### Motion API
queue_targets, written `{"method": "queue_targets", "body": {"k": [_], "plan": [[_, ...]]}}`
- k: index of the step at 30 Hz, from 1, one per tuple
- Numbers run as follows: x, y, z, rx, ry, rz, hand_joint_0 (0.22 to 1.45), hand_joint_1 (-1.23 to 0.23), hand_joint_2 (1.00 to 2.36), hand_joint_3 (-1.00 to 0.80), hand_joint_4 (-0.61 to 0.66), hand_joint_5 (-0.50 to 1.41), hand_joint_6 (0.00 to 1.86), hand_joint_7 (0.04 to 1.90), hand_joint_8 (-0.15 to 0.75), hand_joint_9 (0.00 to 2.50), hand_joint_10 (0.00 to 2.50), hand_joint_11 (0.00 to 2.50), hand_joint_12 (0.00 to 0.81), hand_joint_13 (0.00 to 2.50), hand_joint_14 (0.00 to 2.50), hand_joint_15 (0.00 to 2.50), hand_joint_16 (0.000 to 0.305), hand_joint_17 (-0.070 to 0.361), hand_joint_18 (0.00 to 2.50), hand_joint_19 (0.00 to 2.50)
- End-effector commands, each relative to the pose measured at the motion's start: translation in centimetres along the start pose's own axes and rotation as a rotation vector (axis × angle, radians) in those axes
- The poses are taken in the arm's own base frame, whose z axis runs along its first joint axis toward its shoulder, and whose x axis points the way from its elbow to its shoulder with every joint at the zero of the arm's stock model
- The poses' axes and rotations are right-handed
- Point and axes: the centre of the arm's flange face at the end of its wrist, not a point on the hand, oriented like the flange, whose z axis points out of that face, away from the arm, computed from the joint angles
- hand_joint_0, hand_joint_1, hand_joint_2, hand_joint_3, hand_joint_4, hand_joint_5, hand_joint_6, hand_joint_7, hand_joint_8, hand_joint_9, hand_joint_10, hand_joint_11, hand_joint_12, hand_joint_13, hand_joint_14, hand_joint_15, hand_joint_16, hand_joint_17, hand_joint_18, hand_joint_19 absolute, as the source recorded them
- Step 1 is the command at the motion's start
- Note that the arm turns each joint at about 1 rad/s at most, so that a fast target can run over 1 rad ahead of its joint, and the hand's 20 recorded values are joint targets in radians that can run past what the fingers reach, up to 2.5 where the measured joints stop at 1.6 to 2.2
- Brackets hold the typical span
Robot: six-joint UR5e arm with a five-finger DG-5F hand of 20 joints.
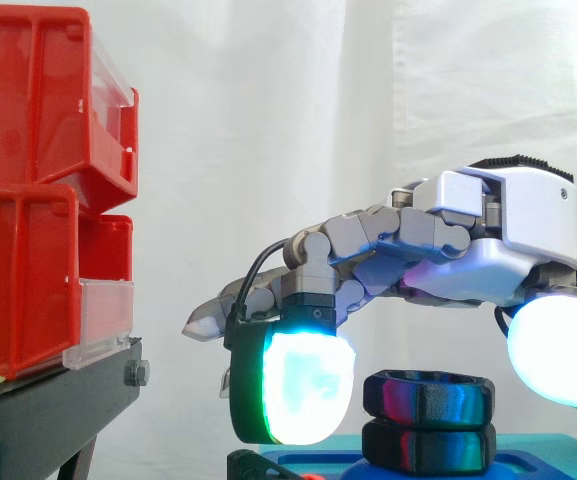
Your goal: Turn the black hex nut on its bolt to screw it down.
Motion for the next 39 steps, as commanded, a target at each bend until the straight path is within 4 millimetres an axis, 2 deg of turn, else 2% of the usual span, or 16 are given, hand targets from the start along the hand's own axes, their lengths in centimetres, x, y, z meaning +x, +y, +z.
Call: {"method": "queue_targets", "body": {"k": [1, 4, 7, 16, 22, 27, 39], "plan": [[0.0, -0.1, -0.3, -0.007, 0.007, 0.003, 0.28, -0.29, 1.0, -0.5, 0.31, -0.14, 0.5, 1.01, 0.298, 0.61, 0.0, 0.03, 0.386, 0.35, 0.0, 0.0, 0.071, 0.159, 0.26, 0.15], [0.1, -0.1, -0.5, -0.022, 0.018, 0.005, 0.3, -0.21, 1.0, -0.5, 0.29, -0.15, 0.5, 0.98, 0.295, 0.6, 0.0, 0.01, 0.384, 0.35, 0.0, 0.0, 0.07, 0.156, 0.26, 0.17], [0.0, -0.1, -0.8, -0.043, 0.024, -0.015, 0.31, -0.18, 1.0, -0.5, 0.28, -0.16, 0.5, 0.96, 0.294, 0.6, 0.0, 0.01, 0.383, 0.35, 0.0, 0.0, 0.069, 0.154, 0.25, 0.17], [-0.6, -0.5, -1.0, -0.051, 0.023, -0.029, 0.34, -0.3, 1.0, -0.5, 0.28, -0.17, 0.5, 0.96, 0.288, 0.6, 0.0, 0.03, 0.367, 0.36, 0.0, 0.0, 0.064, 0.143, 0.27, 0.17], [-1.0, -0.8, -1.2, -0.049, 0.021, -0.031, 0.41, -0.31, 1.0, -0.5, 0.23, -0.14, 0.5, 1.12, 0.271, 0.64, 0.0, 0.09, 0.333, 0.38, 0.0, 0.0, 0.056, 0.125, 0.25, 0.21], [-0.9, -1.0, -1.3, -0.046, 0.019, -0.031, 0.41, -0.25, 1.0, -0.5, 0.21, -0.12, 0.5, 1.24, 0.274, 0.65, 0.01, 0.1, 0.335, 0.38, 0.0, 0.0, 0.056, 0.125, 0.26, 0.21], [-1.2, -1.8, -2.2, -0.049, 0.021, -0.034, 0.38, -0.22, 1.0, -0.5, 0.22, -0.12, 0.5, 1.25, 0.295, 0.67, 0.0, 0.11, 0.352, 0.4, 0.0, 0.0, 0.06, 0.134, 0.28, 0.21]]}}
